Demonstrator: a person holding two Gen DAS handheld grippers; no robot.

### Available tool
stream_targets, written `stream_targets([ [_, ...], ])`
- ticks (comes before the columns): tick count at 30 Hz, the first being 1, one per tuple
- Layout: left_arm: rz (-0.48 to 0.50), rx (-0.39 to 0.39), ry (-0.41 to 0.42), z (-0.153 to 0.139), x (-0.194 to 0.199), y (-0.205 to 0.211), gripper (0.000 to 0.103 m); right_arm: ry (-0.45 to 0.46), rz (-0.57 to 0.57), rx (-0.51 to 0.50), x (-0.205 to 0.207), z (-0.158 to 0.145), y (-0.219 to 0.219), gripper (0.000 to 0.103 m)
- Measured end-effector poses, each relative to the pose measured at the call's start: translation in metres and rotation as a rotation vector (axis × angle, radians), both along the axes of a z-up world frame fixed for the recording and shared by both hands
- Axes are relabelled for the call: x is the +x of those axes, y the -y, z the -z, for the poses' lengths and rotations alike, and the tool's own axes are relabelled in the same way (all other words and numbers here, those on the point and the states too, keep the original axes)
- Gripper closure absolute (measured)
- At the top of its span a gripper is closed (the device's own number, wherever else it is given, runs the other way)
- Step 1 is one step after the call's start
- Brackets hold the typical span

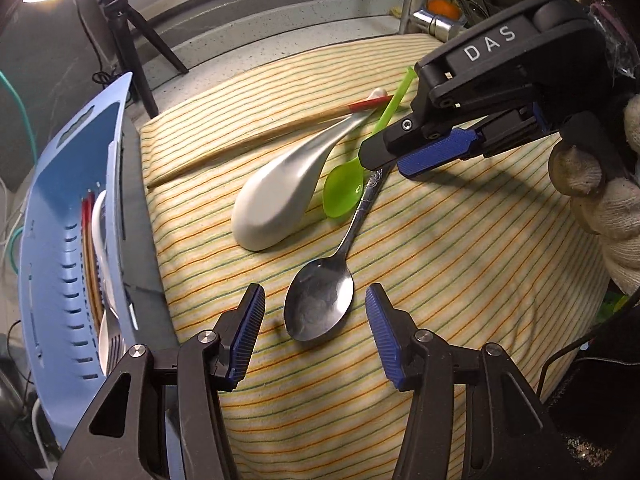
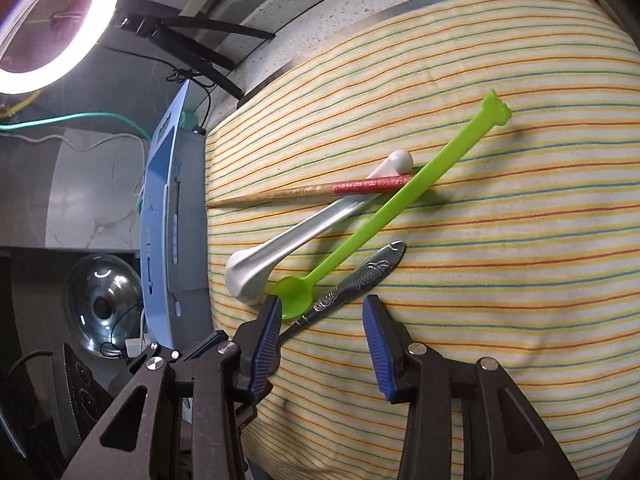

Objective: Organize utensils
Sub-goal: 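Grasp the metal spoon with the left gripper while the right gripper grasps the engraved metal utensil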

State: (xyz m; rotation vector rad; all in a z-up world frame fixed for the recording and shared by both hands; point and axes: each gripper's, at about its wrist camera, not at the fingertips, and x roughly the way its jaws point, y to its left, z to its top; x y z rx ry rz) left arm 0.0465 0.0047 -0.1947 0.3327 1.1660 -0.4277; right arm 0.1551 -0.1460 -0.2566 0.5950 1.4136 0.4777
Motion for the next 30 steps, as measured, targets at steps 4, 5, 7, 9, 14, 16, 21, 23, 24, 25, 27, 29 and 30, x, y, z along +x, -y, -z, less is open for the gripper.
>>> stream_targets([
  [4,-0.007,-0.008,-0.016,0.009,0.006,0.001,0.051,-0.006,0.018,-0.014,0.001,0.001,-0.001,0.072],
  [5,-0.003,-0.008,-0.015,0.01,0.005,0.002,0.052,-0.012,0.027,-0.014,0.002,0.002,0.0,0.074],
  [7,0.012,-0.011,-0.001,0.011,0.005,0.004,0.055,-0.029,0.047,-0.01,0.004,0.003,0.003,0.077],
  [9,0.017,-0.017,0.006,0.011,0.005,0.005,0.063,-0.042,0.057,-0.013,0.006,0.005,0.004,0.08],
  [14,0.024,-0.027,0.028,0.01,0.002,0.008,0.069,-0.05,0.062,-0.036,0.007,0.003,0.001,0.08],
  [16,0.025,-0.038,0.029,0.01,-0.001,0.009,0.069,-0.043,0.056,-0.054,0.007,0.002,-0.002,0.08],
  [21,0.021,-0.116,0.013,0.007,-0.008,0.012,0.07,-0.037,0.052,-0.085,0.007,0.001,-0.006,0.08],
  [23,0.014,-0.148,0.012,0.006,-0.01,0.015,0.07,-0.03,0.048,-0.092,0.006,0.001,-0.006,0.08],
  [24,0.011,-0.161,0.007,0.006,-0.011,0.015,0.07,-0.026,0.048,-0.096,0.006,0.0,-0.007,0.08],
  [25,0.006,-0.183,-0.001,0.007,-0.012,0.015,0.07,-0.022,0.047,-0.1,0.006,0.0,-0.007,0.08],
  [27,-0.008,-0.23,-0.017,0.006,-0.011,0.015,0.07,-0.014,0.048,-0.109,0.005,0.0,-0.007,0.082],
  [29,-0.018,-0.252,-0.019,0.005,-0.011,0.016,0.07,-0.006,0.047,-0.12,0.004,-0.001,-0.008,0.084],
  [30,-0.019,-0.251,-0.016,0.005,-0.009,0.016,0.07,-0.001,0.043,-0.127,0.004,-0.001,-0.008,0.085],
])
